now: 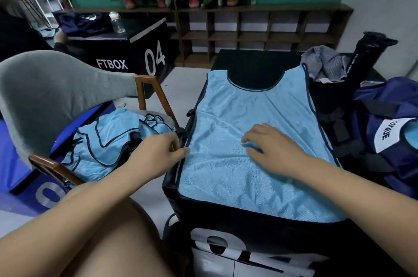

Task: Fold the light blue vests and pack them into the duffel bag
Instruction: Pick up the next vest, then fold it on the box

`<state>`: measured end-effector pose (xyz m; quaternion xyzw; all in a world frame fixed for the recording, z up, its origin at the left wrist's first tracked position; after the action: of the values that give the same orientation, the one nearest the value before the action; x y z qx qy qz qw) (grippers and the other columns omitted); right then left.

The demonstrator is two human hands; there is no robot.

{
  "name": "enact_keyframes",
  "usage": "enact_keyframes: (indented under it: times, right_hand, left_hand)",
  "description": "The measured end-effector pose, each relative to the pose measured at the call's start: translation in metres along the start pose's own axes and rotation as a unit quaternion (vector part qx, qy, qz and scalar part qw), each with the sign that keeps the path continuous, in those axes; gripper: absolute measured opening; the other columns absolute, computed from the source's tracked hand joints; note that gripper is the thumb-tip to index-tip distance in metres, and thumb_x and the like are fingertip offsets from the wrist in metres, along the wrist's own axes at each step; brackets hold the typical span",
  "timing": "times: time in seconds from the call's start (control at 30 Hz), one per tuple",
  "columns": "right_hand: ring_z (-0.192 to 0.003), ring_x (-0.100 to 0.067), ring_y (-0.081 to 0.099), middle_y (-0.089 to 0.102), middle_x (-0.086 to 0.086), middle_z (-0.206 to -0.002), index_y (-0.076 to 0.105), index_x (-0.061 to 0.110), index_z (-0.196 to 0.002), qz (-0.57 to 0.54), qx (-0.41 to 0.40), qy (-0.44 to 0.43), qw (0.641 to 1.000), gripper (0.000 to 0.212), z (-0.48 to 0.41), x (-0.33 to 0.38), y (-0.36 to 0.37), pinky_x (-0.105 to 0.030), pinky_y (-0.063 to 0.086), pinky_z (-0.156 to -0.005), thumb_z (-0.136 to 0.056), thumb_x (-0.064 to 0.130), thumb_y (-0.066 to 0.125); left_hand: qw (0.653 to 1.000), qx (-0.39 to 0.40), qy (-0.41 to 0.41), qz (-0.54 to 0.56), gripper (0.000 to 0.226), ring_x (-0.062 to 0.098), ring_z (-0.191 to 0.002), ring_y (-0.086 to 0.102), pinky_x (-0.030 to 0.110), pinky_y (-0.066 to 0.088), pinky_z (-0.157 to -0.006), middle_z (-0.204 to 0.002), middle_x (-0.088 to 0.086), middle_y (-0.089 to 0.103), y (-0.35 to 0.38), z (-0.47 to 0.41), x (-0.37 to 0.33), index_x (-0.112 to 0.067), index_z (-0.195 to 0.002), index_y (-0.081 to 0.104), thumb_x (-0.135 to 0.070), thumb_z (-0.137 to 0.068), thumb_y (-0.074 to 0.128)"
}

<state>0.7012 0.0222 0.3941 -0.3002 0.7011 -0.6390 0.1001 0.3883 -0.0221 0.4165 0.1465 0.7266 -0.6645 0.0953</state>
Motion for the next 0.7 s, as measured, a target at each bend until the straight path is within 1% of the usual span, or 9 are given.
enact_keyframes:
  times: [0.07, 0.17, 0.23, 0.33, 0.43, 0.5, 0.53, 0.6, 0.7]
  right_hand:
    - [-0.113, -0.020, 0.051, 0.057, 0.006, -0.116, 0.064, 0.025, -0.124, 0.054, -0.015, 0.041, 0.998, 0.025, 0.000, -0.019, -0.012, -0.035, 0.042, -0.084, -0.100, 0.029, 0.057]
    - [-0.107, -0.030, 0.055, 0.052, -0.003, -0.110, 0.054, 0.017, -0.117, 0.164, -0.015, 0.133, 0.977, 0.023, 0.005, -0.047, -0.029, -0.037, 0.037, -0.072, -0.097, 0.028, 0.057]
    - [-0.107, -0.033, 0.058, 0.054, -0.009, -0.115, 0.049, 0.013, -0.122, 0.231, -0.006, 0.188, 0.955, 0.033, 0.011, -0.067, -0.039, -0.039, 0.040, -0.072, -0.096, 0.031, 0.060]
    - [-0.106, -0.035, 0.065, 0.057, -0.013, -0.122, 0.043, 0.011, -0.130, 0.286, 0.025, 0.254, 0.924, 0.047, 0.020, -0.091, -0.051, -0.039, 0.041, -0.070, -0.098, 0.041, 0.060]
    - [-0.104, -0.038, 0.068, 0.059, -0.014, -0.123, 0.039, 0.008, -0.138, 0.283, 0.051, 0.281, 0.916, 0.054, 0.023, -0.109, -0.055, -0.038, 0.042, -0.069, -0.102, 0.043, 0.058]
    - [-0.103, -0.041, 0.067, 0.062, -0.016, -0.122, 0.038, 0.007, -0.138, 0.229, 0.068, 0.295, 0.925, 0.052, 0.023, -0.116, -0.056, -0.040, 0.045, -0.071, -0.101, 0.038, 0.059]
    - [-0.099, -0.041, 0.065, 0.064, -0.017, -0.119, 0.039, 0.007, -0.135, 0.202, 0.079, 0.298, 0.930, 0.048, 0.022, -0.117, -0.056, -0.040, 0.047, -0.072, -0.100, 0.033, 0.060]
    - [-0.088, -0.039, 0.059, 0.063, -0.016, -0.109, 0.039, 0.010, -0.117, 0.179, 0.084, 0.298, 0.934, 0.032, 0.023, -0.119, -0.057, -0.041, 0.048, -0.071, -0.097, 0.023, 0.060]
    - [-0.084, -0.036, 0.054, 0.053, -0.009, -0.094, 0.034, 0.014, -0.107, 0.186, 0.083, 0.307, 0.930, 0.031, 0.026, -0.122, -0.063, -0.041, 0.050, -0.071, -0.092, 0.018, 0.061]
  left_hand:
    - [0.999, 0.021, -0.003, -0.043, 0.040, 0.012, -0.065, 0.063, 0.041, 0.057, -0.060, -0.069, -0.005, 0.067, 0.002, -0.011, -0.005, -0.025, -0.081, 0.061, -0.063, -0.088, 0.074]
    - [0.992, 0.065, -0.018, -0.106, 0.033, 0.017, -0.069, 0.065, 0.043, 0.062, -0.066, -0.074, -0.003, 0.067, 0.011, -0.022, -0.006, -0.023, -0.082, 0.062, -0.054, -0.084, 0.075]
    - [0.991, 0.082, -0.019, -0.106, 0.026, 0.018, -0.070, 0.065, 0.042, 0.062, -0.066, -0.074, -0.002, 0.067, 0.015, -0.024, -0.003, -0.022, -0.081, 0.065, -0.045, -0.085, 0.074]
    - [0.995, 0.076, -0.027, -0.052, 0.023, 0.015, -0.067, 0.065, 0.037, 0.057, -0.063, -0.071, -0.002, 0.069, 0.014, -0.026, 0.000, -0.021, -0.075, 0.068, -0.039, -0.088, 0.074]
    - [0.995, 0.080, -0.052, 0.028, 0.025, 0.011, -0.061, 0.063, 0.029, 0.048, -0.056, -0.069, -0.002, 0.073, 0.011, -0.028, 0.000, -0.019, -0.071, 0.073, -0.034, -0.091, 0.072]
    - [0.992, 0.101, -0.058, 0.048, 0.027, 0.002, -0.053, 0.058, 0.021, 0.043, -0.052, -0.068, -0.007, 0.075, 0.010, -0.028, -0.001, -0.018, -0.071, 0.075, -0.029, -0.095, 0.068]
    - [0.991, 0.113, -0.057, 0.047, 0.028, 0.001, -0.051, 0.056, 0.018, 0.041, -0.051, -0.067, -0.011, 0.074, 0.010, -0.028, -0.001, -0.019, -0.071, 0.075, -0.028, -0.096, 0.067]
    - [0.988, 0.136, -0.058, 0.038, 0.027, 0.000, -0.048, 0.053, 0.017, 0.040, -0.051, -0.062, -0.014, 0.071, 0.009, -0.028, 0.001, -0.019, -0.071, 0.073, -0.028, -0.096, 0.066]
    - [0.985, 0.160, -0.060, 0.013, 0.023, 0.006, -0.057, 0.056, 0.022, 0.045, -0.057, -0.067, -0.005, 0.072, 0.009, -0.033, 0.007, -0.016, -0.077, 0.072, -0.031, -0.094, 0.069]
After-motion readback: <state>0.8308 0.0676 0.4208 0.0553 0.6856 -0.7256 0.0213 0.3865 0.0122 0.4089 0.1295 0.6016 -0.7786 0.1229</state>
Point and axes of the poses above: each hand's wrist, its own z-axis away from the middle knuckle, its own y-axis out of the palm, x = y × z, the point moved 3 cm from there along -z, towards the middle knuckle
